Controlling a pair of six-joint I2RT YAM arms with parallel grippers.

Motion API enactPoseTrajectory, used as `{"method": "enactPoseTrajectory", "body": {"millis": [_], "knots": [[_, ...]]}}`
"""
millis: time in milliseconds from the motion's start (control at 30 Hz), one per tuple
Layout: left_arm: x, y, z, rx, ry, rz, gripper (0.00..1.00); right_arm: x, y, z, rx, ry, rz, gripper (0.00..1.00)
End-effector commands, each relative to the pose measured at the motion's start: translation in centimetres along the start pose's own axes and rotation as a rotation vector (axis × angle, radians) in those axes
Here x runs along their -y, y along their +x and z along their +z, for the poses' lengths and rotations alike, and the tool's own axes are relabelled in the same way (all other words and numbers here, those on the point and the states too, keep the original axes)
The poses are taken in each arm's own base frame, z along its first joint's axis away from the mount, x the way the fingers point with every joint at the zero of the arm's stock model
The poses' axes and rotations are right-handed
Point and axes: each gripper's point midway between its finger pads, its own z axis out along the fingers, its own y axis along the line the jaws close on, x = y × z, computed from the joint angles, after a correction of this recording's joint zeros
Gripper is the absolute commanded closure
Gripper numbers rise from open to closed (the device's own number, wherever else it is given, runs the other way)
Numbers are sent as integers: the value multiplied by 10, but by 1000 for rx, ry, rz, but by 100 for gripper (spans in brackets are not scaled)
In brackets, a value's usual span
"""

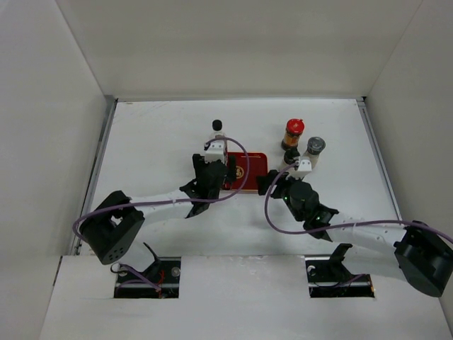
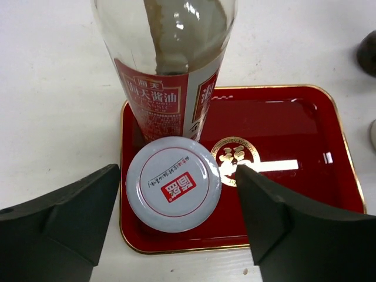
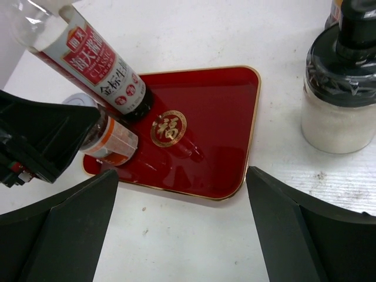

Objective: Organize the condiment bottles

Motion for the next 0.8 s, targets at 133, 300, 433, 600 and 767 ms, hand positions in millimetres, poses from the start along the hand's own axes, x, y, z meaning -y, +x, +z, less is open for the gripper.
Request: {"method": "enactPoseTrajectory", "body": {"millis": [133,300,433,600,767], "knots": [[-3,-75,-19,181,45,-153,10,-22,-60,5,92,-10,52,11],[-30,-98,-41,271,38,-239,10,-2,-96,8,138,107,36,63],[-64,-98,-59,358,3,-339,14,34,-114,8,138,252,3,69],[-101,-85,-67,408,-56,-427,14,79,-118,14,123,404,-23,20],[-117,-76,-67,424,-78,-480,14,90,-95,32,20,441,-80,4]]}}
